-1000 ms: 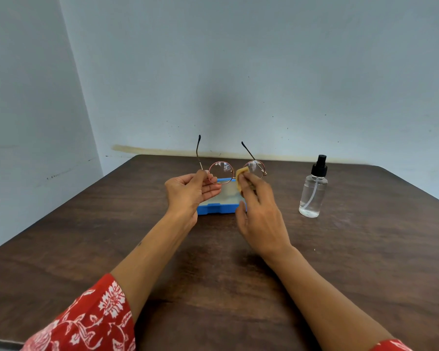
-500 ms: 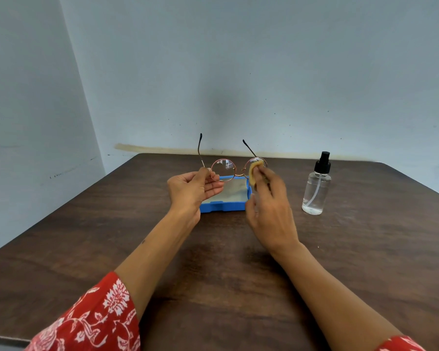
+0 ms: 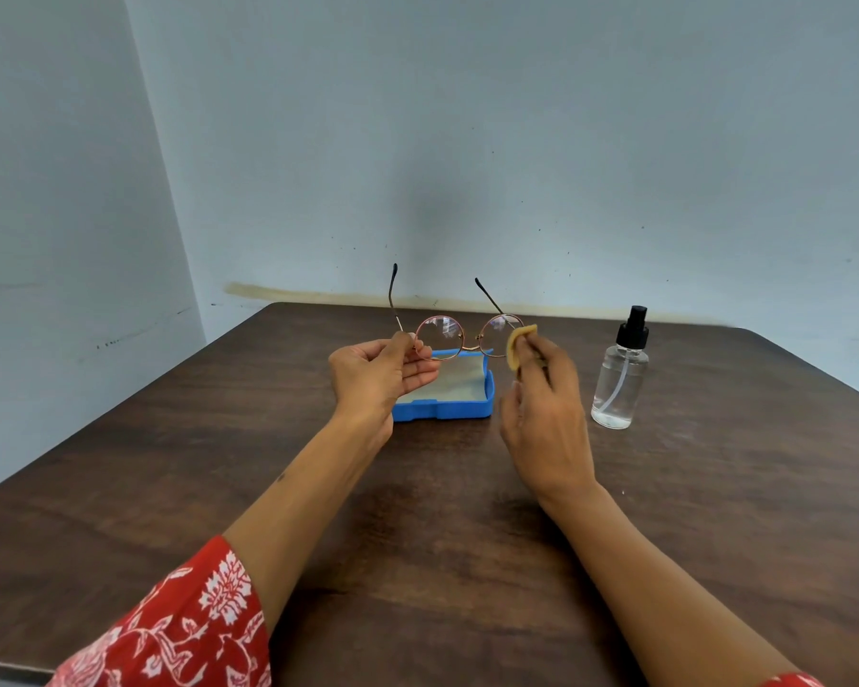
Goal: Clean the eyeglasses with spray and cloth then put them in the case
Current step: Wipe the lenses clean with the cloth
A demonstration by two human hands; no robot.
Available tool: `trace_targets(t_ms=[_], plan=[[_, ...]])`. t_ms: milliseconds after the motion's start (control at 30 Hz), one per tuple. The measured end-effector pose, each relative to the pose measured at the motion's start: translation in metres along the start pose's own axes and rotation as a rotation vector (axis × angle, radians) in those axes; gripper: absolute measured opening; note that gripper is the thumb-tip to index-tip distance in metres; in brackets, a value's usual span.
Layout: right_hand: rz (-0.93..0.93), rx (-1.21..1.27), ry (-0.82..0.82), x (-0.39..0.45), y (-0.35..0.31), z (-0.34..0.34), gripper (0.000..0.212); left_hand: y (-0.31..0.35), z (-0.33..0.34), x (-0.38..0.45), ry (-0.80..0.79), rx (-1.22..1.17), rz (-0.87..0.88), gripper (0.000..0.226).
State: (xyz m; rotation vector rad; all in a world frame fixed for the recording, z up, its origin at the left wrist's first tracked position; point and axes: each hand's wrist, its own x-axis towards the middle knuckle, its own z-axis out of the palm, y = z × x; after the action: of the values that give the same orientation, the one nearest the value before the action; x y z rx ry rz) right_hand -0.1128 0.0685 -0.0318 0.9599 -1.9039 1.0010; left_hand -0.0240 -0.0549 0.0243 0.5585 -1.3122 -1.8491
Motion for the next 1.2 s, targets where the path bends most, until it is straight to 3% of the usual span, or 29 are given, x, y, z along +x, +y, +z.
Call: trace_targets(t_ms=[67, 267, 533, 767, 967, 1100, 1200], plan=[[-0.002, -0.023, 0.000, 0.000, 0.000, 0.000, 0.047, -0.001, 0.001, -0.001, -0.005, 0.002, -0.002, 0.016], [-0.273, -0.069, -0.094, -0.004, -0.017, 0.009, 0.047, -0.004, 0.002, -0.002, -0.012, -0.005, -0.001, 0.014], [-0.031, -0.028, 0.065, 0.003, 0.001, -0.001, 0.041, -0.002, 0.001, 0.000, 0.004, -0.002, 0.006, 0.015], [-0.193, -0.049, -0.033, -0.001, -0.008, 0.006, 0.043, -0.004, 0.003, -0.006, -0.015, -0.001, 0.004, 0.017], [0.040, 0.031, 0.101, 0.005, 0.008, -0.002, 0.045, -0.002, 0.004, -0.005, -0.023, 0.016, -0.017, 0.017], [-0.002, 0.017, 0.088, 0.004, 0.003, -0.001, 0.040, -0.001, 0.004, -0.006, -0.024, 0.012, -0.022, 0.015], [-0.138, 0.003, -0.010, 0.001, -0.005, 0.003, 0.043, -0.001, 0.002, -0.006, -0.024, 0.014, -0.012, 0.014]])
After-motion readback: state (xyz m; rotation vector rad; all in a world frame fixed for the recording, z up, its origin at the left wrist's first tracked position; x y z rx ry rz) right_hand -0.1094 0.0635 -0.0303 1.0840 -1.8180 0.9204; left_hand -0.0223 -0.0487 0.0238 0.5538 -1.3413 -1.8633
